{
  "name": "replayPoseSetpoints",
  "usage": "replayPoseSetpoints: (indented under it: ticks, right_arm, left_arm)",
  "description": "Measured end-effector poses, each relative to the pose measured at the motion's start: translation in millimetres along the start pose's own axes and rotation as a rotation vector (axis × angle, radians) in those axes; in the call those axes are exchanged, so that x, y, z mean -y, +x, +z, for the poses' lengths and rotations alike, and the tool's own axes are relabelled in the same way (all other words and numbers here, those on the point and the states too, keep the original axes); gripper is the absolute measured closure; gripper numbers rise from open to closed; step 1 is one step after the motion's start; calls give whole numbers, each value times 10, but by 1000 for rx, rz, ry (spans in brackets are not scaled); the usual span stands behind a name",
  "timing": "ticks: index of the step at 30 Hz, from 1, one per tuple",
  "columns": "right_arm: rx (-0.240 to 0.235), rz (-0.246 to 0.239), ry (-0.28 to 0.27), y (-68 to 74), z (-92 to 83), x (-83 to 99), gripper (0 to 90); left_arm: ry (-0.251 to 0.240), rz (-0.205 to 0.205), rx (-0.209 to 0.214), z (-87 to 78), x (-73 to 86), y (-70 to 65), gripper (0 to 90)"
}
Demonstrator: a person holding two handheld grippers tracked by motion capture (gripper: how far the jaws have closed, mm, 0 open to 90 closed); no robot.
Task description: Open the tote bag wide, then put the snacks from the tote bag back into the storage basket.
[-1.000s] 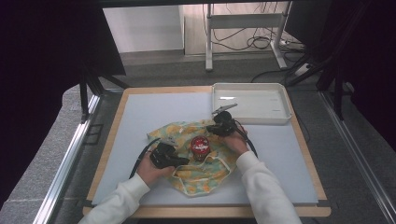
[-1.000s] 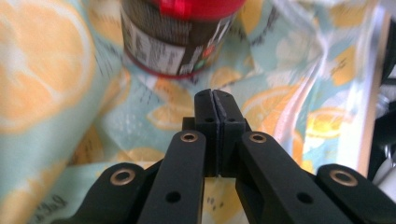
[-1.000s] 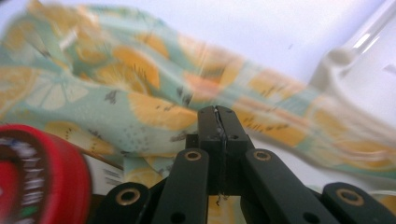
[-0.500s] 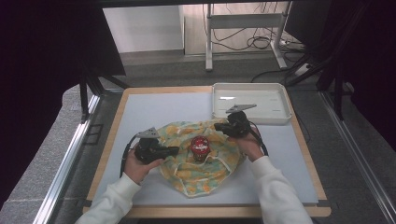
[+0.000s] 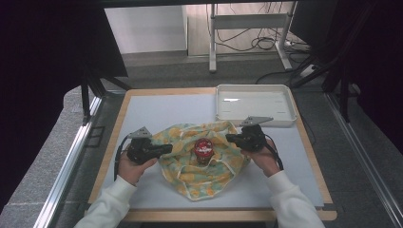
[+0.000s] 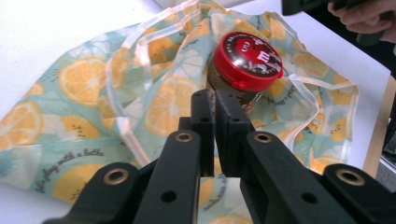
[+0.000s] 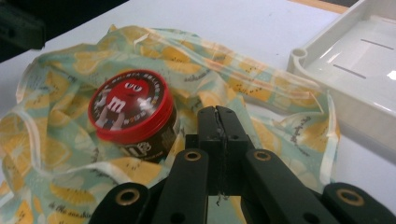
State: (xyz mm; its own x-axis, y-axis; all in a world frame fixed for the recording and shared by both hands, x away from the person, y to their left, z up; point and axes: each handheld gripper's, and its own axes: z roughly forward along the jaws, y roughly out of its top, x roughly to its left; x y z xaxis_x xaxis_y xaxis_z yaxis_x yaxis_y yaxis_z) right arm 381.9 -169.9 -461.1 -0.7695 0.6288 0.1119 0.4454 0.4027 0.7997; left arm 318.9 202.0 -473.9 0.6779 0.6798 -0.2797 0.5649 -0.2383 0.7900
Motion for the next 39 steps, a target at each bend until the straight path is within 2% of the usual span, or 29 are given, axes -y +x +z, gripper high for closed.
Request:
replayPoseSetpoints:
  ticks: [5,11,13,16,17,19,22,25,32,39]
  right_arm:
    - [-4,-7,-7,50,-60,25,873]
    - [-13,-7,2,95,-97,104,869]
    - [-17,-4,1,101,-118,119,847]
    - [-23,2,-1,117,-162,138,725]
    - [-25,6,-3,128,-187,142,665]
    - [-19,4,-8,148,-223,143,579]
    - [-7,-6,-21,178,-271,136,486]
    - [-10,-11,-28,190,-291,128,434]
    - [-10,-3,-23,207,-289,117,397]
    - [-22,-36,2,292,-223,93,376]
  left_arm:
    - [-14,13,-30,-39,53,46,846]
    - [-9,12,-45,-82,119,72,826]
    - [-22,4,-53,-114,130,68,799]
    - [-28,-10,-70,-138,153,55,646]
    - [-24,-13,-80,-143,160,50,577]
    - [-7,-30,-91,-154,174,47,497]
    - [-9,-33,-107,-202,189,44,425]
    - [-28,-30,-127,-247,202,45,373]
    - [-35,-31,-146,-282,240,93,359]
    - [-36,-32,-161,-326,288,114,334]
